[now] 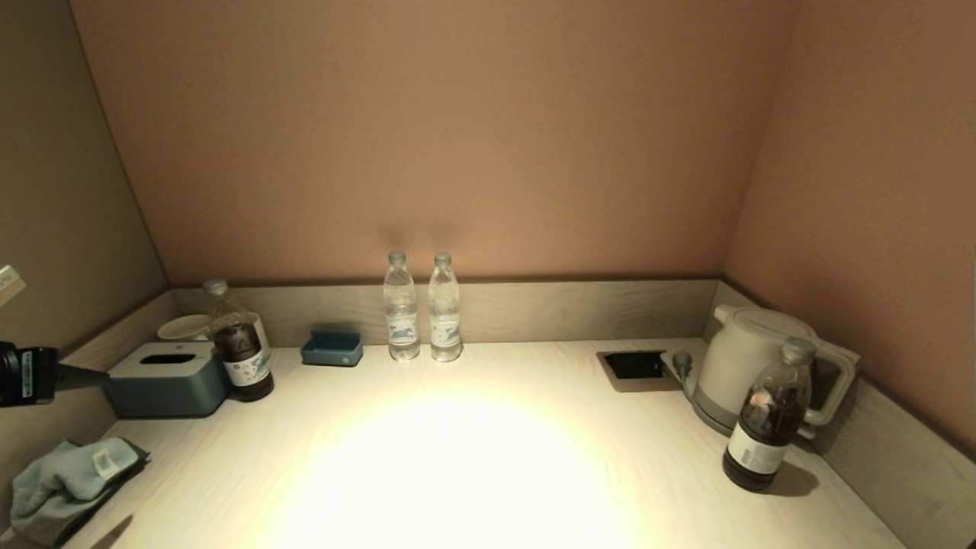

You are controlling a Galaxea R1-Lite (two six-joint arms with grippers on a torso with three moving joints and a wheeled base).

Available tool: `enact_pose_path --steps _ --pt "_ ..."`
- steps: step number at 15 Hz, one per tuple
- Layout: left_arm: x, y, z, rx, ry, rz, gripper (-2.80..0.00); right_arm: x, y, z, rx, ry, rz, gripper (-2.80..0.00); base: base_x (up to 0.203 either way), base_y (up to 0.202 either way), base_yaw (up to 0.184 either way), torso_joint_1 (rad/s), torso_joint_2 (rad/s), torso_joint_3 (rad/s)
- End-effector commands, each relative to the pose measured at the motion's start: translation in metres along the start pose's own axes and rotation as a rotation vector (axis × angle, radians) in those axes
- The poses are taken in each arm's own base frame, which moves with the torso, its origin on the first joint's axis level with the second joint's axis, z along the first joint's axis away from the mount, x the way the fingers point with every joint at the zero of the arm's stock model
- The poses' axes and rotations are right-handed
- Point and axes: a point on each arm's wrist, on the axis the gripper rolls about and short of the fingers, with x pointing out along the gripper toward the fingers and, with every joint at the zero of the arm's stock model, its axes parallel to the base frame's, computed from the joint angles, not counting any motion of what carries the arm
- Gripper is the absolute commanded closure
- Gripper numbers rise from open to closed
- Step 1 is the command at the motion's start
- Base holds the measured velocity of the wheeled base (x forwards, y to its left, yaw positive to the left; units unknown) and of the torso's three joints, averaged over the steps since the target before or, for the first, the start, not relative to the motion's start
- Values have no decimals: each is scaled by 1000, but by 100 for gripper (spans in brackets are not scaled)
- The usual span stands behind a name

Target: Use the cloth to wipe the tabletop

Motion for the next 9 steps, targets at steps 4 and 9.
enact_pose_path --steps 4,9 --pt "-77 -31 8 -30 -241 -78 0 0 0 0 -1 0 1 0 0 0 0 0 0 0" --pt "-121 -49 7 -80 -376 -92 0 0 0 0 -1 0 1 0 0 0 0 0 0 0"
